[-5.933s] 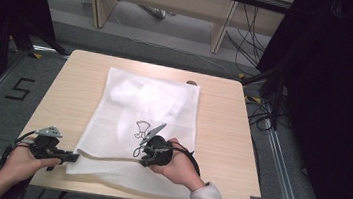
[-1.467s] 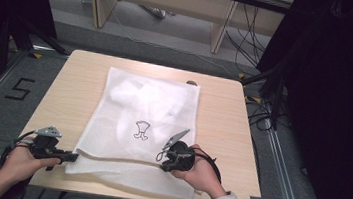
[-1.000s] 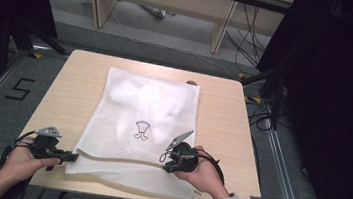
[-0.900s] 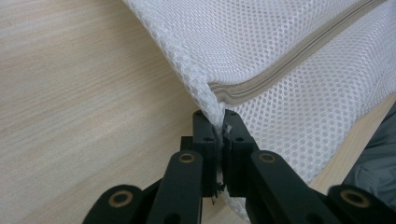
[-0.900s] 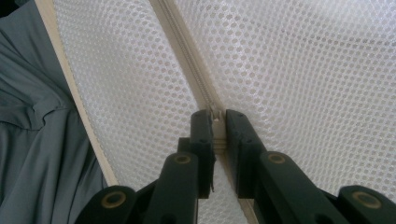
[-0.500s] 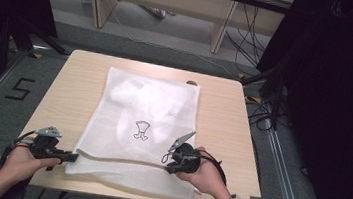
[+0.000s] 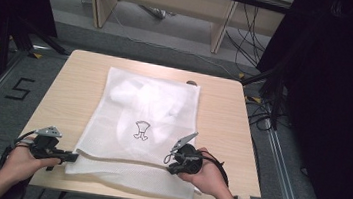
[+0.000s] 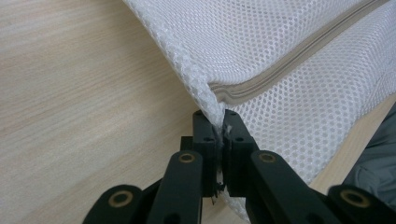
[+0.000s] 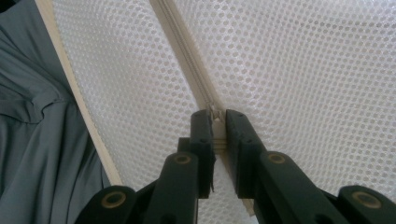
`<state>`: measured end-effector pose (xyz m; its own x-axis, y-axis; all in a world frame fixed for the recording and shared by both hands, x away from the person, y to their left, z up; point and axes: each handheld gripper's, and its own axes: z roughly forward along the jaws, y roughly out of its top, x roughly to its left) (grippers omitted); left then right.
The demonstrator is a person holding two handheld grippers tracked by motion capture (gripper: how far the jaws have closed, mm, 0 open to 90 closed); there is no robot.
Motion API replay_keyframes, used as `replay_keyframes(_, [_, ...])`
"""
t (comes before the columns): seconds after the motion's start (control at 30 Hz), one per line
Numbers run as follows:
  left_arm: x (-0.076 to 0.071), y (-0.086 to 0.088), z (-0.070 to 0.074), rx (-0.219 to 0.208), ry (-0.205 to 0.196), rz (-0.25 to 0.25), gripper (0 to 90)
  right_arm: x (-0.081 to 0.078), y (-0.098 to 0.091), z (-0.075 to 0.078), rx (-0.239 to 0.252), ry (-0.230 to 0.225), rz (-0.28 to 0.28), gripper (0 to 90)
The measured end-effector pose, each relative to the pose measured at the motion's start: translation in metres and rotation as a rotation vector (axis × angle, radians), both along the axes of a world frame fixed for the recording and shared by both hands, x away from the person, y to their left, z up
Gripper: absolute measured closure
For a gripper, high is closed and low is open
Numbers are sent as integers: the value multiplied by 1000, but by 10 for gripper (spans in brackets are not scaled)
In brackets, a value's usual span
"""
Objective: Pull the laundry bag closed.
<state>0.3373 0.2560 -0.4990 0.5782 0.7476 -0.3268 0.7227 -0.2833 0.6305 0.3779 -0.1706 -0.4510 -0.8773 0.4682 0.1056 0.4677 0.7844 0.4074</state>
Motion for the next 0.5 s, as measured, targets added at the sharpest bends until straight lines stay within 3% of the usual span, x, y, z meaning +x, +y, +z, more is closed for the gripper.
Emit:
replay_keyframes(0.47, [0,0,0,2,0,0,852,-1,-6,0,3,3,-4,823])
replay_keyframes(0.5, [0,1,0,16,0,-11,852,-2,-6,-1,4,2,-13,823])
